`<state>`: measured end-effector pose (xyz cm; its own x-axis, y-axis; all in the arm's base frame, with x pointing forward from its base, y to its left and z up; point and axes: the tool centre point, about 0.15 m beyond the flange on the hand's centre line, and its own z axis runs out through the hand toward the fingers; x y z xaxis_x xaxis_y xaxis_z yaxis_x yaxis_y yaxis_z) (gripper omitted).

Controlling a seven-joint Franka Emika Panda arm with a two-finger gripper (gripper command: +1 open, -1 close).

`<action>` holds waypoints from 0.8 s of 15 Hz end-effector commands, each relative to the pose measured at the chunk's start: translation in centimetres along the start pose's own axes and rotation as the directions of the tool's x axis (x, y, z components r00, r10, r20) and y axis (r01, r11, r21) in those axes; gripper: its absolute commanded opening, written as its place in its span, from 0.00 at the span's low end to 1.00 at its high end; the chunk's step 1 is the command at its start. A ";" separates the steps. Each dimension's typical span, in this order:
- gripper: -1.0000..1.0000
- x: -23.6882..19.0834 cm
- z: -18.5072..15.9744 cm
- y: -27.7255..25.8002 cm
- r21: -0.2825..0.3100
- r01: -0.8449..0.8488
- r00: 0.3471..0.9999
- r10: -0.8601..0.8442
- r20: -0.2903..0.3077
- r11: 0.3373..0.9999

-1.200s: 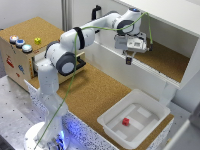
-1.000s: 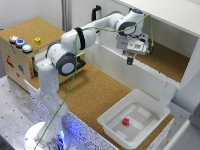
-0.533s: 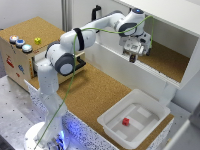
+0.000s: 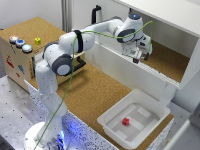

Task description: Place the grasped purple block inside the right cabinet

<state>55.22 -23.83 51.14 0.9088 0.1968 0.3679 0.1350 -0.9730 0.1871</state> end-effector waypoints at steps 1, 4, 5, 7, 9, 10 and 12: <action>0.00 -0.4 3.4 -0.8 0.008 -0.039 0.984 0.040 -0.172 0.999; 0.00 1.7 4.4 0.1 0.063 -0.042 0.981 0.053 -0.185 0.997; 0.00 2.6 4.4 0.5 0.071 -0.039 0.981 0.052 -0.188 0.997; 0.00 4.1 3.9 1.1 0.071 -0.040 0.979 0.053 -0.196 0.997; 0.00 5.1 3.4 1.6 0.063 -0.041 0.979 0.053 -0.197 0.997; 0.00 5.6 3.3 1.9 0.058 -0.045 0.979 0.056 -0.197 0.997; 0.00 6.7 3.8 2.5 0.057 -0.064 0.978 0.074 -0.195 0.996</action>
<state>58.90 -23.64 49.71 0.8215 0.1533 0.5492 0.0618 -0.9815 0.1814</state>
